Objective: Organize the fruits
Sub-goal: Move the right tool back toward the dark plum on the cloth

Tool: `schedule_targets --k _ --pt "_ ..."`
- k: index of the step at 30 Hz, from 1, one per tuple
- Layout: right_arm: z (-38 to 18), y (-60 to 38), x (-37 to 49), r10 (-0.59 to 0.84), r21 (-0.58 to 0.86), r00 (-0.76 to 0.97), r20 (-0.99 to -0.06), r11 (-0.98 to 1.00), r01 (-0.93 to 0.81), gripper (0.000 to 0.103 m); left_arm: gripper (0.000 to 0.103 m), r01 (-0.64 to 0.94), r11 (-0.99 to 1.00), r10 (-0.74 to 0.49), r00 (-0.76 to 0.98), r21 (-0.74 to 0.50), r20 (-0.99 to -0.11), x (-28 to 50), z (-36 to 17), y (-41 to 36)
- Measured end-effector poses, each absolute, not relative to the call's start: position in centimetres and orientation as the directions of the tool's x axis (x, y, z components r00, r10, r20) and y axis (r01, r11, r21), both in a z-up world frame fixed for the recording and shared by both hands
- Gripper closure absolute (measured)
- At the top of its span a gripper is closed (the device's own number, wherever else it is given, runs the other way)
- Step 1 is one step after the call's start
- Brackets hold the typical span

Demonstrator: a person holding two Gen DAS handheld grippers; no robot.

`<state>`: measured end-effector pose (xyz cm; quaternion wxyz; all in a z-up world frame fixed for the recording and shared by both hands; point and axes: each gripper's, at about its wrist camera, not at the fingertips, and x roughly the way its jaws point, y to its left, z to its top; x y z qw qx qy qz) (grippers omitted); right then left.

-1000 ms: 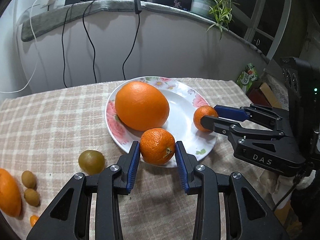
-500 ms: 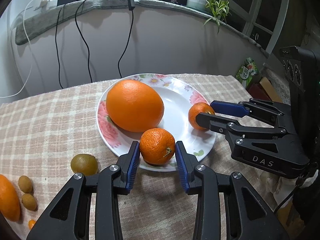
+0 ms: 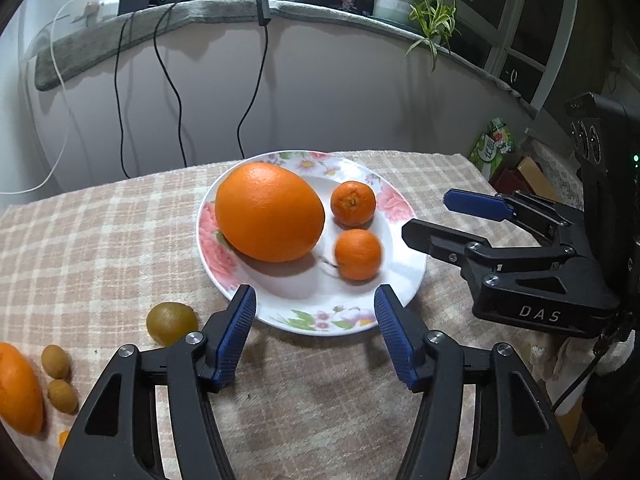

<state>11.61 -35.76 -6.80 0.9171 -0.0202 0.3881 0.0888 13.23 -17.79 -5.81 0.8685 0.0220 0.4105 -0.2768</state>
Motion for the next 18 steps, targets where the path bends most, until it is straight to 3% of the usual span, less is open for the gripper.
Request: schedule_targets --k 18 --pt "-5.9 -34.6 10.5 0.19 0.081 0.677 -0.711 0.978 -0.19 0.028 0.042 0.47 0.861 -0.459 0.55 -0.195 -0.698 11.2 -4.8 -15.2"
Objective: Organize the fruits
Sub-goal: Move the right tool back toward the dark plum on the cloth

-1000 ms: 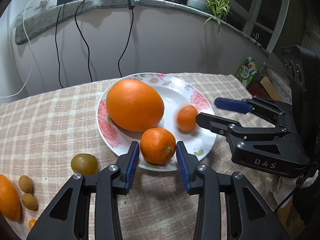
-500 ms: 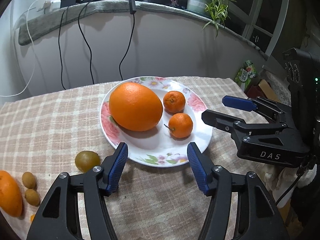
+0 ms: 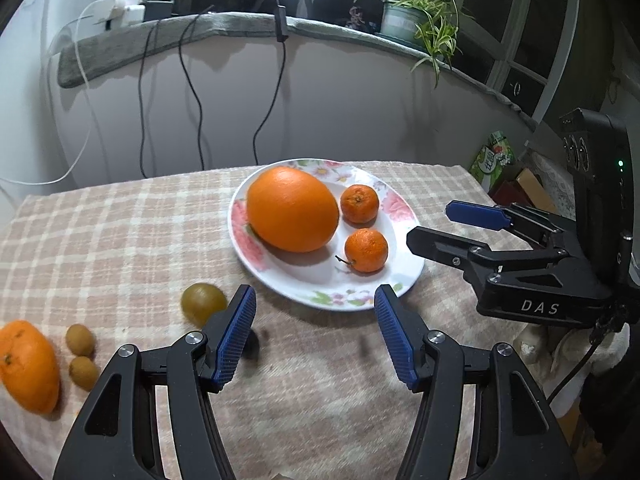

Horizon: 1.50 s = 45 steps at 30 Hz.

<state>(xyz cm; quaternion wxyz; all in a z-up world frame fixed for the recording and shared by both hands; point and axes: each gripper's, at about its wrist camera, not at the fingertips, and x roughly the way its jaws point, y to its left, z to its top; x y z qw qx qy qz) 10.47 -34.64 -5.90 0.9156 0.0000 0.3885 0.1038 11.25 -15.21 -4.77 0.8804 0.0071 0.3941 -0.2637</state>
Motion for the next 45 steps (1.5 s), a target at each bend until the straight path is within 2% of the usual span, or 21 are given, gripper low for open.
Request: schedule_targets --k 6,17,31,41,45 --pt "-5.1 -33.5 9.6 0.265 0.141 0.687 -0.676 0.962 -0.232 0.027 0.042 0.44 0.881 -0.428 0.584 -0.174 -0.69 9.7 -4.5 -12.9" --pt "-4.6 -29.8 7.9 0.35 0.169 0.694 -0.629 0.933 -0.317 0.027 0.042 0.333 0.933 -0.329 0.634 -0.137 -0.7 7.2 -4.8 -7.3" --pt "-6.5 -25.1 7.1 0.432 0.17 0.604 -0.67 0.881 -0.442 0.027 0.042 0.19 0.967 -0.252 0.634 -0.169 -0.731 4.6 -6.7 -1.3" --pt "-8.6 -23.4 7.7 0.431 0.192 0.56 -0.707 0.88 -0.435 0.028 0.057 0.138 0.967 -0.254 0.613 -0.215 -0.748 4.7 -8.2 0.9" --pt "-9.4 -23.3 8.5 0.421 0.204 0.547 -0.724 0.888 -0.413 0.039 0.061 0.135 0.964 -0.262 0.602 -0.227 -0.754 5.0 -8.8 1.1"
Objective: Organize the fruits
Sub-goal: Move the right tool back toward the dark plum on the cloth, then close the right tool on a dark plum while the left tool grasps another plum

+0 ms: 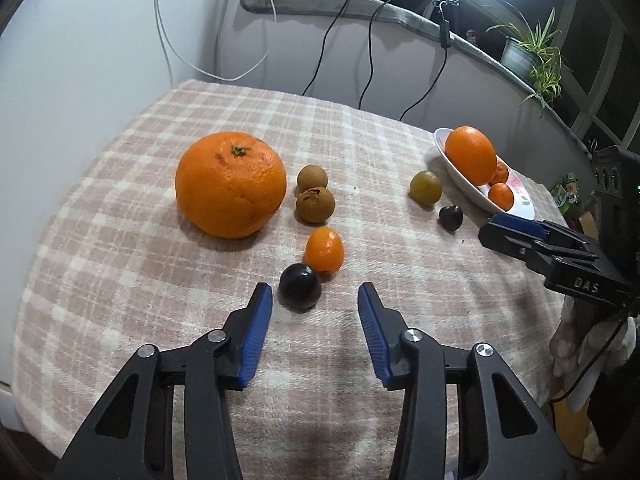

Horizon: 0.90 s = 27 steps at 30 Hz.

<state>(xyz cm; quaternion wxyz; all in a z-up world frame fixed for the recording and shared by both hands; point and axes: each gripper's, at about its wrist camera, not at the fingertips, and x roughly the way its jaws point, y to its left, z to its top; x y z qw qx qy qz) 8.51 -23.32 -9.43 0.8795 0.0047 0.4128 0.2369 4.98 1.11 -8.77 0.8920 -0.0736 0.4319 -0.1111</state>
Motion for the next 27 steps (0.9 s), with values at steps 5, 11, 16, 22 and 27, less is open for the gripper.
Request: schedule_targets --k 5,11,16,22,27 --pt "-10.4 -22.9 9.4 0.408 0.207 0.528 -0.744 0.893 -0.399 0.049 0.065 0.131 0.963 -0.267 0.595 -0.237 -0.758 5.1 -9.2 1.3" --pt "-10.6 -22.3 10.3 0.391 0.194 0.528 -0.754 0.9 -0.39 0.051 0.068 0.129 0.962 -0.268 0.592 -0.239 -0.76 5.5 -9.5 1.6" --pt "-10.8 -21.7 10.9 0.381 0.181 0.522 -0.763 0.902 -0.393 0.055 0.07 0.133 0.963 -0.267 0.593 -0.234 -0.76 5.8 -9.6 1.6" --pt "-11.2 -21.3 11.5 0.37 0.172 0.516 -0.772 0.904 -0.39 0.059 0.078 0.138 0.963 -0.267 0.593 -0.231 -0.759 6.0 -9.8 1.5" --pt "-11.5 -20.6 11.8 0.358 0.153 0.509 -0.783 0.904 -0.4 0.066 0.081 0.139 0.963 -0.267 0.594 -0.23 -0.759 6.1 -9.9 1.6"
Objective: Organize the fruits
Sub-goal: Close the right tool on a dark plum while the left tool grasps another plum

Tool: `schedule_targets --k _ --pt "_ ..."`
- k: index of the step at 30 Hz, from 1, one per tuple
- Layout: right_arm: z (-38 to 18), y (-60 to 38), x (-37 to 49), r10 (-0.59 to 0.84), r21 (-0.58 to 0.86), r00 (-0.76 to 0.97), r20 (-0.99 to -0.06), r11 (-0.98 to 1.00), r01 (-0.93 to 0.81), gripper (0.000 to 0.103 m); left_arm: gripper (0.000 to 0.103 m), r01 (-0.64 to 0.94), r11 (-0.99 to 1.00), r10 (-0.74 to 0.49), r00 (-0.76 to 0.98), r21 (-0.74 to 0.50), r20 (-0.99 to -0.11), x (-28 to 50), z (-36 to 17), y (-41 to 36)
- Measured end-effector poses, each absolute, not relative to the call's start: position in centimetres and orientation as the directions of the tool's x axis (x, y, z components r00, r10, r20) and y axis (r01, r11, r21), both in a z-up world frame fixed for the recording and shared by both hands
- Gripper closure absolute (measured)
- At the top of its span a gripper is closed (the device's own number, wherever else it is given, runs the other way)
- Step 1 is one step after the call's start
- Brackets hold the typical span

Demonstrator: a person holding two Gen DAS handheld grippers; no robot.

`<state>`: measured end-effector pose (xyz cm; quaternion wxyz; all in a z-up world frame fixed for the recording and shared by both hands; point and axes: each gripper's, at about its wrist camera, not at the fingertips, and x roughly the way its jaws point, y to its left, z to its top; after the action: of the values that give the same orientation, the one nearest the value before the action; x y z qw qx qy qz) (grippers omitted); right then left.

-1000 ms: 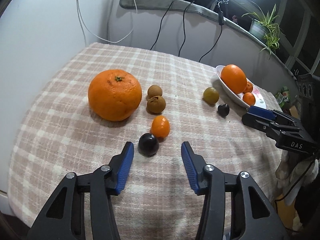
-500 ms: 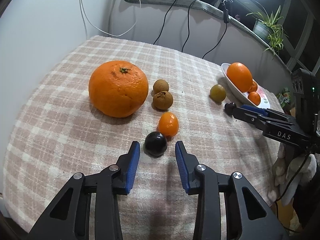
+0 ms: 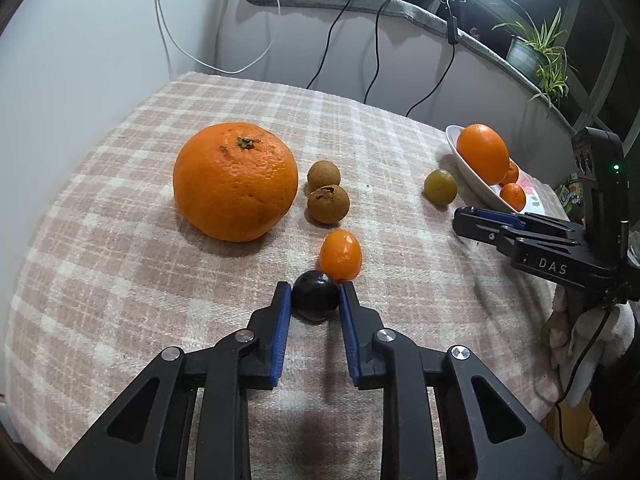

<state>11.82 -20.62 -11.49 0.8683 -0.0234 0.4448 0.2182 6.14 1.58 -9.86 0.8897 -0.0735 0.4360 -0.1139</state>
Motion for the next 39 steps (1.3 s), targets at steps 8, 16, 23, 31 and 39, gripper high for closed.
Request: schedule_targets --k 8,16,23,31,39 --pt "-11.7 -20.1 12.0 0.335 0.121 0.516 -0.788 0.907 -0.404 0.081 0.082 0.141 0.962 -0.27 0.597 -0.232 -0.756 6.1 -9.9 1.7" --pt "-11.1 -20.5 11.5 0.352 0.136 0.529 -0.772 0.904 -0.404 0.081 0.082 0.146 0.96 -0.278 0.605 -0.239 -0.746 5.6 -9.2 1.6" --pt "-9.7 -21.3 10.6 0.374 0.151 0.554 -0.744 0.901 -0.406 0.081 0.082 0.169 0.953 -0.301 0.622 -0.252 -0.723 5.6 -7.9 1.0" --pt "-7.8 -23.1 9.8 0.372 0.154 0.596 -0.712 0.91 -0.384 0.081 0.082 0.226 0.937 -0.35 0.625 -0.267 -0.698 6.3 -6.8 -1.1" --pt "-6.6 -26.3 9.5 0.342 0.157 0.639 -0.69 0.931 -0.329 0.081 0.082 0.315 0.91 -0.411 0.62 -0.268 -0.669 7.6 -5.3 -4.7"
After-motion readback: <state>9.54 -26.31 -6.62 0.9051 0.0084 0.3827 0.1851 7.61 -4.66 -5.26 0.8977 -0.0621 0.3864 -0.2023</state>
